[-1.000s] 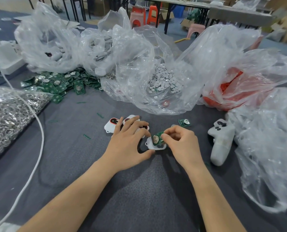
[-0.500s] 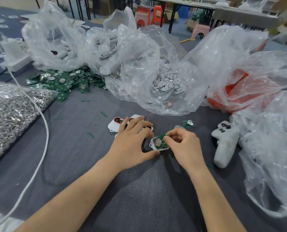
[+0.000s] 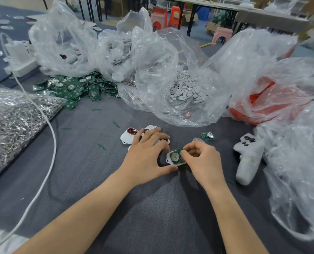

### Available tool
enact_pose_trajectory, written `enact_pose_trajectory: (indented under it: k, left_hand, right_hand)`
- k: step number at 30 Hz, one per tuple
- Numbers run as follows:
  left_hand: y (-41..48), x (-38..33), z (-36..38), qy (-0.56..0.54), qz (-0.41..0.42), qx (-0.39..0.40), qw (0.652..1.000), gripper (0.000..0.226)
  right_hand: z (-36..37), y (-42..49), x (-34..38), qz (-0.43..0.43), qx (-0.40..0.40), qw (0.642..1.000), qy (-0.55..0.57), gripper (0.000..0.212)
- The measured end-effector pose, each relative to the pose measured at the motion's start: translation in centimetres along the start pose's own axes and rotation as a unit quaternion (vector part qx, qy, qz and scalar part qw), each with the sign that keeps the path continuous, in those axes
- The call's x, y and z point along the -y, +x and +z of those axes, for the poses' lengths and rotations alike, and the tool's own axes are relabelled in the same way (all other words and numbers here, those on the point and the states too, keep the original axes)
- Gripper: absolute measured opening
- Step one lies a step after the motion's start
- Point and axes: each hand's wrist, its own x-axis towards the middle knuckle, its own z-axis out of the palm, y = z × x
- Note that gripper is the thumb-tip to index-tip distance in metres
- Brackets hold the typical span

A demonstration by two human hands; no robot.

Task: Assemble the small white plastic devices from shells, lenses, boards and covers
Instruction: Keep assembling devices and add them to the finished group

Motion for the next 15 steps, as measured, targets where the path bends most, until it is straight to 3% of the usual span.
enact_pose_trajectory:
  k: [9, 15]
  left_hand:
    - [-0.01, -0.08, 0.11, 0.000, -0.005, -0.003, 1.000, 0.050]
    - [-0.06, -0.05, 0.18, -0.002, -0.005, -0.003, 1.000, 0.050]
  right_hand:
    - [0.35, -0.48, 0.25, -0.066, -0.029, 0.996, -0.044, 0.012]
    - [0.32, -0.47, 0.25, -0.053, -0.019, 0.997, -0.049, 0.011]
